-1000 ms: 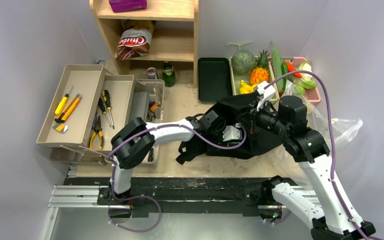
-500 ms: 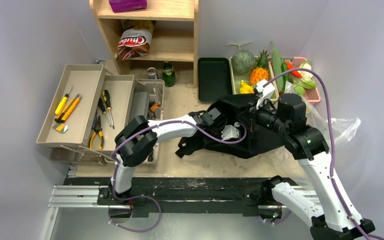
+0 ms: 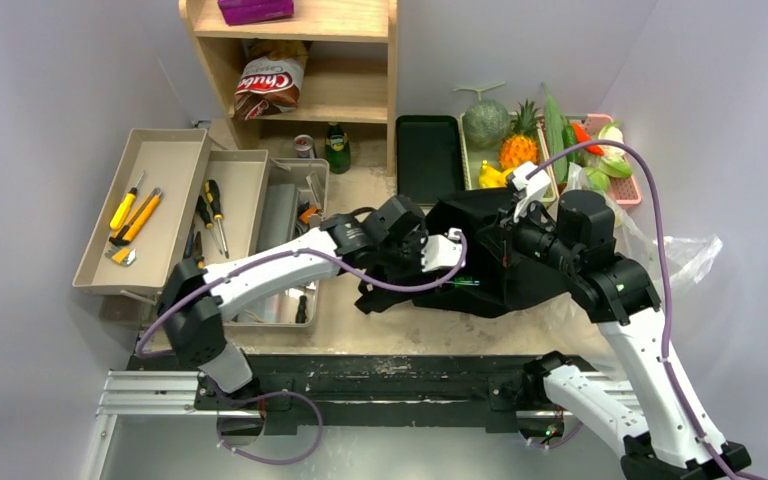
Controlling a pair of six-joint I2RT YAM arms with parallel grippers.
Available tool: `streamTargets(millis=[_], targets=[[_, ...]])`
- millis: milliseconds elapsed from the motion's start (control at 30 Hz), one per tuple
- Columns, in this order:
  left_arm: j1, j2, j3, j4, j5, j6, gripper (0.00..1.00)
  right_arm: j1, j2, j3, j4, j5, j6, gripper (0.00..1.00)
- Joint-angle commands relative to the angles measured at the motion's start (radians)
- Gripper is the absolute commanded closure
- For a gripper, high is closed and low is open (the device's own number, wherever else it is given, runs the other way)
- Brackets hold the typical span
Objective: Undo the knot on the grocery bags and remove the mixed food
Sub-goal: Pick up the bottle from the takeout bag.
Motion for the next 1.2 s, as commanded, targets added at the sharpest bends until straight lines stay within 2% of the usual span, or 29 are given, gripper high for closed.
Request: streamTargets(millis=[0,233,267,333,400,533,567,667,700,767,867,967,1067,1100,1167], targets=[[0.002,-0.106,-0.002,-0.032,0.028,0.026,1.00,0.002,-0.028,-0.004,0.034,0.020,-0.020,1.00],[0.005,-0.200,-0.048,-0.022,0.027,0.085,1.00,0.002,-0.046,-0.012,0.017,0.008,-0.019,1.00],[0.005,-0.202,-0.066,0.001,0.027,0.084,0.97,0.002,-0.050,-0.014,0.017,0.007,-0.018,1.00],[-0.006,-0.194,-0.077,0.046,0.041,0.087,0.79,0.002,-0.058,-0.016,0.027,0.009,-0.009,1.00],[-0.038,-0.188,-0.103,0.115,0.065,0.092,0.69,0.002,-0.063,-0.018,0.048,0.010,0.000,1.00],[-0.122,-0.164,-0.143,0.262,0.156,0.103,0.67,0.002,-0.021,-0.002,0.054,0.001,-0.008,1.00],[-0.133,-0.151,-0.143,0.305,0.192,0.081,0.66,0.001,-0.007,0.006,0.035,0.014,-0.017,0.93],[-0.152,-0.080,-0.076,0.348,0.240,-0.020,0.65,0.002,0.040,0.052,-0.063,0.034,-0.091,0.55],[-0.153,-0.056,-0.044,0.336,0.242,-0.055,0.65,0.002,0.048,0.069,-0.103,0.061,-0.106,0.45],[-0.151,-0.036,-0.021,0.346,0.228,-0.104,0.64,0.002,0.051,0.092,-0.180,0.123,-0.125,0.35],[-0.150,-0.056,-0.080,0.432,0.201,-0.135,0.58,0.002,0.041,0.095,-0.283,0.157,-0.166,0.31],[-0.131,-0.065,-0.104,0.461,0.175,-0.208,0.56,0.002,0.028,0.071,-0.343,0.172,-0.212,0.33],[-0.076,-0.095,-0.145,0.513,0.173,-0.325,0.56,0.002,0.030,0.071,-0.378,0.206,-0.260,0.51],[-0.066,-0.114,-0.165,0.536,0.153,-0.337,0.56,0.003,0.029,0.070,-0.386,0.210,-0.269,0.59],[-0.060,-0.136,-0.207,0.557,0.101,-0.325,0.55,0.002,0.021,0.069,-0.396,0.171,-0.288,0.88]])
